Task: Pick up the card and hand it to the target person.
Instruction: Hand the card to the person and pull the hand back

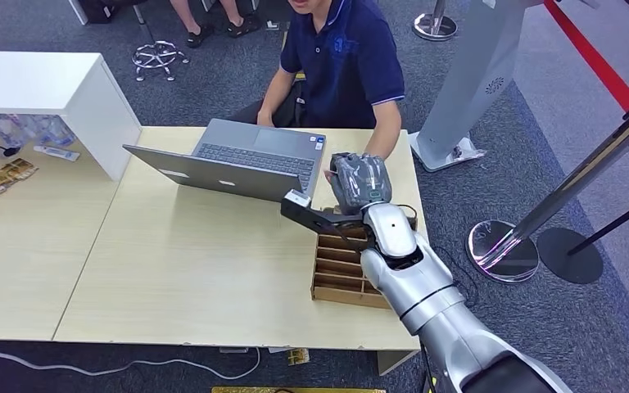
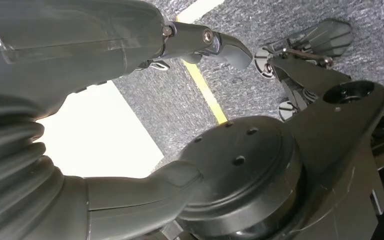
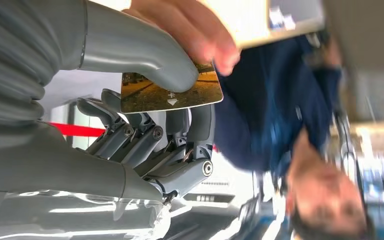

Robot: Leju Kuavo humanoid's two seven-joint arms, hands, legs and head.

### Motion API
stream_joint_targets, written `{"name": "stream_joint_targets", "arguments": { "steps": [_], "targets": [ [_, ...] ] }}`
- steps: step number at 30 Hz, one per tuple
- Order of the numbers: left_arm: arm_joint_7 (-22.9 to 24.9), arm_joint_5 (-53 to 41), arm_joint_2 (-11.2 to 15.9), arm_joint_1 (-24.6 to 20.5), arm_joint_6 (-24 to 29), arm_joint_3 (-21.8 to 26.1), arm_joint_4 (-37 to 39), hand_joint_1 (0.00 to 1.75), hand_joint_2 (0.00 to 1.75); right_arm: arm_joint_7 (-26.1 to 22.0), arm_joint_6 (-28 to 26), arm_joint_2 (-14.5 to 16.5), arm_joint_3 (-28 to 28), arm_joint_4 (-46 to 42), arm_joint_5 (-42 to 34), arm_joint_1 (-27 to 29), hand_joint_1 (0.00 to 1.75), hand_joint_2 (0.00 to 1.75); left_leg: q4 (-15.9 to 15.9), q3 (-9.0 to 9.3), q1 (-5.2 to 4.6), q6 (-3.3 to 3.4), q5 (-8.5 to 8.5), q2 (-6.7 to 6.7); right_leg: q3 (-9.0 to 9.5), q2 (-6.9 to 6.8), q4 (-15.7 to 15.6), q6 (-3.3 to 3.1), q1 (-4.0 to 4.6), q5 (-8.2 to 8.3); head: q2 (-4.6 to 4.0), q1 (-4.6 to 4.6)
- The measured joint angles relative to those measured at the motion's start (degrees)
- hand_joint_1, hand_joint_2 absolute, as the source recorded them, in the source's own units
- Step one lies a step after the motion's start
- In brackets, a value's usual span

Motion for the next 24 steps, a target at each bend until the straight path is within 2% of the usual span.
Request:
{"name": "stream_joint_targets", "arguments": {
  "steps": [1, 2, 7, 9, 16, 24],
  "targets": [
    [0.0, 0.2, -0.1, 0.0, 0.2, 0.2, 0.0, 0.00, 1.75, 0.2, 0.2, -0.2, 0.1, -0.1, -0.1, 0.2, 0.04, 1.75, 0.0, 0.01, 0.00, 0.00, -0.04, -0.01, 0.01, 0.00, 0.0, 0.01, 0.00, -0.04, 0.00, 0.00],
    [0.0, 0.4, -0.1, 0.0, 0.4, 0.4, 0.0, 0.00, 1.75, 0.1, -0.1, -0.4, -0.1, -0.6, -0.4, 0.5, 0.00, 1.75, 0.0, -0.01, 0.00, 0.00, -0.03, -0.01, 0.00, 0.00, 0.0, 0.02, -0.01, -0.03, 0.00, 0.00],
    [0.1, 1.5, -0.1, 0.2, 1.2, 1.4, -0.1, 0.00, 1.75, -2.7, 0.0, -1.3, -1.4, -5.4, -4.7, 2.1, 0.00, 1.75, 0.0, 0.06, 0.00, 0.01, -0.03, -0.03, 0.07, -0.06, 0.0, 0.03, -0.01, -0.05, 0.00, 0.00],
    [0.2, 2.2, -0.2, 0.2, 1.8, 2.0, -0.1, 0.00, 1.75, -3.2, -0.9, -2.1, -1.5, -9.8, -6.5, 3.0, 0.00, 1.75, 0.0, -0.01, -0.01, 0.02, 0.01, 0.00, -0.01, -0.05, 0.0, 0.02, -0.01, -0.01, 0.00, 0.00],
    [0.6, 3.4, -1.0, 0.3, 3.1, 2.9, -0.2, 0.00, 1.75, -0.8, -3.1, -6.1, -4.7, -29.4, -9.0, 6.3, 0.00, 1.75, 0.1, -0.06, -0.02, 0.01, -0.03, 0.01, -0.08, -0.06, 0.1, 0.02, -0.02, -0.06, 0.00, 0.00],
    [1.0, 4.2, -1.5, 0.3, 4.0, 3.3, 0.0, 0.00, 1.75, 0.5, -5.8, -9.6, -11.0, -42.0, -8.5, 9.8, 0.00, 1.75, 0.2, -0.15, -0.04, 0.06, -0.04, -0.12, -0.10, -0.18, 0.1, 0.06, -0.05, -0.09, 0.00, 0.00]
  ]
}}
